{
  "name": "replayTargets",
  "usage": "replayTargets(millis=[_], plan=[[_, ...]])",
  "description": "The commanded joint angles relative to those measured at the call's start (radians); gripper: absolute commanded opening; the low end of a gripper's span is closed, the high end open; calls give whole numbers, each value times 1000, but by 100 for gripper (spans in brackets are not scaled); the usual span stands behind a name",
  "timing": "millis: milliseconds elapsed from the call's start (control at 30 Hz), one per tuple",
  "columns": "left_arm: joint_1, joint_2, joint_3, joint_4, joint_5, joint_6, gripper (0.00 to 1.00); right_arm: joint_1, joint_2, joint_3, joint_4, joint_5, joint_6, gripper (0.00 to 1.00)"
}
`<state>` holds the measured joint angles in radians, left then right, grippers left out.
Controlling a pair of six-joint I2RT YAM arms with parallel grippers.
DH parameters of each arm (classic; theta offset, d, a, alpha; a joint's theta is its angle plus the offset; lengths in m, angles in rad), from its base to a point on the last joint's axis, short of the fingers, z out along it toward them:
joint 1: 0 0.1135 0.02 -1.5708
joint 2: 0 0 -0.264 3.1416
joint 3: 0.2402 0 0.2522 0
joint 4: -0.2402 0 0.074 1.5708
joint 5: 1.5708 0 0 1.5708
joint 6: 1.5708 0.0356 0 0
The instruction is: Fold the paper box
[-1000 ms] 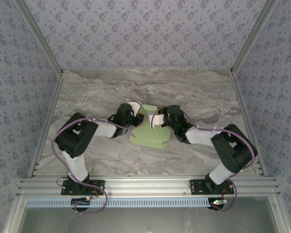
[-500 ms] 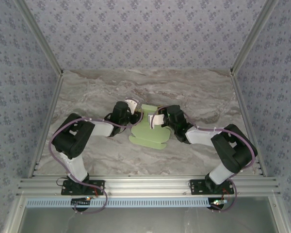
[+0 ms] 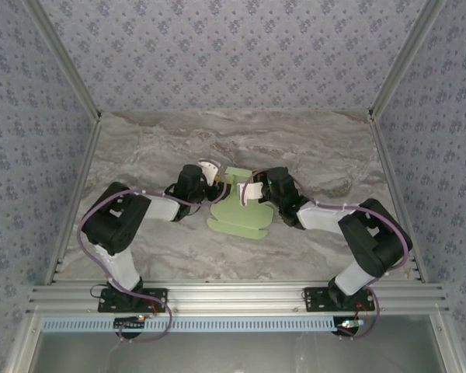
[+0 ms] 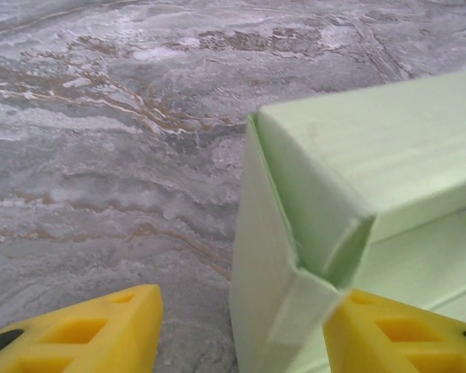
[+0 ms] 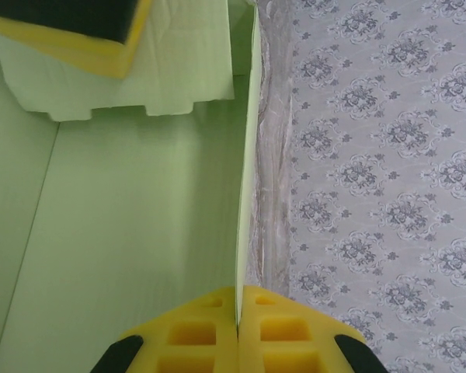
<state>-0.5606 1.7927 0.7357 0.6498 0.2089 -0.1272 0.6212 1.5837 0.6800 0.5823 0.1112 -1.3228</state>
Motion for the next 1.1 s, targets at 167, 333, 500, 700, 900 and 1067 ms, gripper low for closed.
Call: replayTargets(millis=[167,333,500,700,900,1067], plan=[[35,-65,-36,7,138,55,61,-2,1,14,-100,-9,8,0],[65,-73,-45,-9,212,71,63,-2,1,15,-102,-9,8,0],[86,-57,-35,-28,250,89,60,0,2,16,-102,-8,10,0],[94,-12,22,-58,286,93,46,1,7,16,-102,-6,12,0],[94,32,66,-41,299,66,36,4,7,12,-104,-8,16,0],[94,57,84,-8,262,27,32,9,2,12,-107,-10,22,0]])
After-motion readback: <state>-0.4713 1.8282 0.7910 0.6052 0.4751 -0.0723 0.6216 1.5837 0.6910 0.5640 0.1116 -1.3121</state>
